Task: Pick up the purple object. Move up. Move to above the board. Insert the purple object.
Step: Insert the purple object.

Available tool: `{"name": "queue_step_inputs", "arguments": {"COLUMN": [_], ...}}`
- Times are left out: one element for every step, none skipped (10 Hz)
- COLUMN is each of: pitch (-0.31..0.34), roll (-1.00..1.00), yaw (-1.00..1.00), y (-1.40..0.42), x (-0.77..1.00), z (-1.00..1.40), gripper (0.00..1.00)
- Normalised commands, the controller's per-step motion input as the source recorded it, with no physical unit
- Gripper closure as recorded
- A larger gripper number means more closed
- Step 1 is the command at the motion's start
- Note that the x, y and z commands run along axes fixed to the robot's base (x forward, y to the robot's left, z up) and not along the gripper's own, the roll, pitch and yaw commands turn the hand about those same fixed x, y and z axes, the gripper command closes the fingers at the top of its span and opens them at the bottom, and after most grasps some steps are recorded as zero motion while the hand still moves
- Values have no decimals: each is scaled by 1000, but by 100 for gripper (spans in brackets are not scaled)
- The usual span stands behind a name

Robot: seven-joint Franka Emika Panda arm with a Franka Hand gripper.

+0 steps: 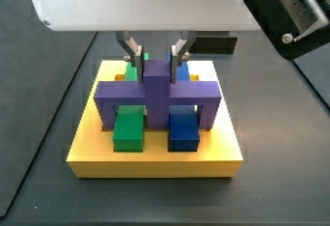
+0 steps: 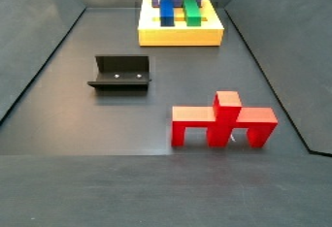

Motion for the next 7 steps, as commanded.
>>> {"name": "queue_step_inputs", "arguments": {"pitch": [-53, -46, -63, -90, -73, -4, 0], "roll": [-60, -36, -33, -60, -84, -67, -69], "yaw": [-6, -11, -17, -11, 0, 0, -14], "y": [0, 83, 69, 0, -23, -151, -129], "x": [-63, -71, -103, -94, -29, 0, 0], "z": [-74, -54, -77, -169, -123, 0, 3], "gripper": [100, 100, 100, 100, 100, 100, 100]}}
